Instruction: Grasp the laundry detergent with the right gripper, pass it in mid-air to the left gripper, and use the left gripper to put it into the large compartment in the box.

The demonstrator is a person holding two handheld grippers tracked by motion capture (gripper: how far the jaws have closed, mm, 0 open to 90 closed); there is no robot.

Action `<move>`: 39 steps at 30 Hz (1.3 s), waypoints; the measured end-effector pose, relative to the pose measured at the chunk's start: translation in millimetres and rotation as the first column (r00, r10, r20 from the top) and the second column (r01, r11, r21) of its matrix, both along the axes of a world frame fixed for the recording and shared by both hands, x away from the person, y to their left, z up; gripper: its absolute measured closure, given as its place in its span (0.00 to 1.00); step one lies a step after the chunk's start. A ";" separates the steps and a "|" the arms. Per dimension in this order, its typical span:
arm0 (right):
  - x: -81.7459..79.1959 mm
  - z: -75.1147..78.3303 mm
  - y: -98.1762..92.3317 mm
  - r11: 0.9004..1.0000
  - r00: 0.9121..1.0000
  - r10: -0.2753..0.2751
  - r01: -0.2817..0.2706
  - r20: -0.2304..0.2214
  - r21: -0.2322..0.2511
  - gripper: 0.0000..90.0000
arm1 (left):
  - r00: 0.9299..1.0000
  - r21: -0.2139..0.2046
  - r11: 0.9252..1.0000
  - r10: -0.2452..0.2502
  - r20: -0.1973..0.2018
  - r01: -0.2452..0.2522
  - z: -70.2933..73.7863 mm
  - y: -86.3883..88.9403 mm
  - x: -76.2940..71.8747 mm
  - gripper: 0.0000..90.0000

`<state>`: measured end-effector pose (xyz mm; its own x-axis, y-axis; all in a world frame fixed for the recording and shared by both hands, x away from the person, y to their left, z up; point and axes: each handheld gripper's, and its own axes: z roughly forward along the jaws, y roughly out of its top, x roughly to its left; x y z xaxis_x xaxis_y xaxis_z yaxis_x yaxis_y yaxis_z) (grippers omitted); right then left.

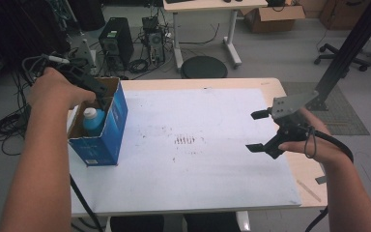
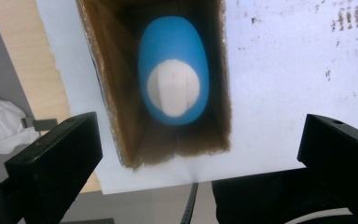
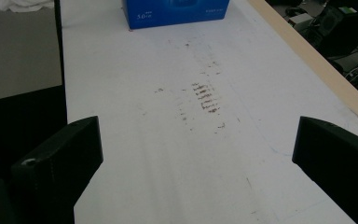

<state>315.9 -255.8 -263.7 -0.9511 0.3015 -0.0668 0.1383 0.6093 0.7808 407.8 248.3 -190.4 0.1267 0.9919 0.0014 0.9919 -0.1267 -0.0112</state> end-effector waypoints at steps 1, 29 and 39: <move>0.0 1.4 -0.5 1.000 1.000 0.001 -0.001 0.002 0.000 0.02 | 1.000 0.004 1.000 -0.005 0.000 0.005 2.2 -1.0 -1.2 0.00; 9.4 48.8 -8.3 0.990 1.000 -0.019 0.022 0.025 -0.142 0.02 | 0.887 0.030 0.890 -0.456 0.068 0.455 45.3 -96.8 -31.4 0.00; 7.6 60.2 2.5 0.970 1.000 0.003 0.000 0.013 -0.245 0.02 | 0.764 0.028 0.764 -0.645 0.021 0.645 34.1 -143.0 -49.9 0.00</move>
<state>323.5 -253.3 -203.5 -0.9500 0.2731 -0.1514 0.1278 0.7824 0.6095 357.9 105.3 -156.3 0.7363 0.6759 0.0315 0.6760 -0.7368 0.0063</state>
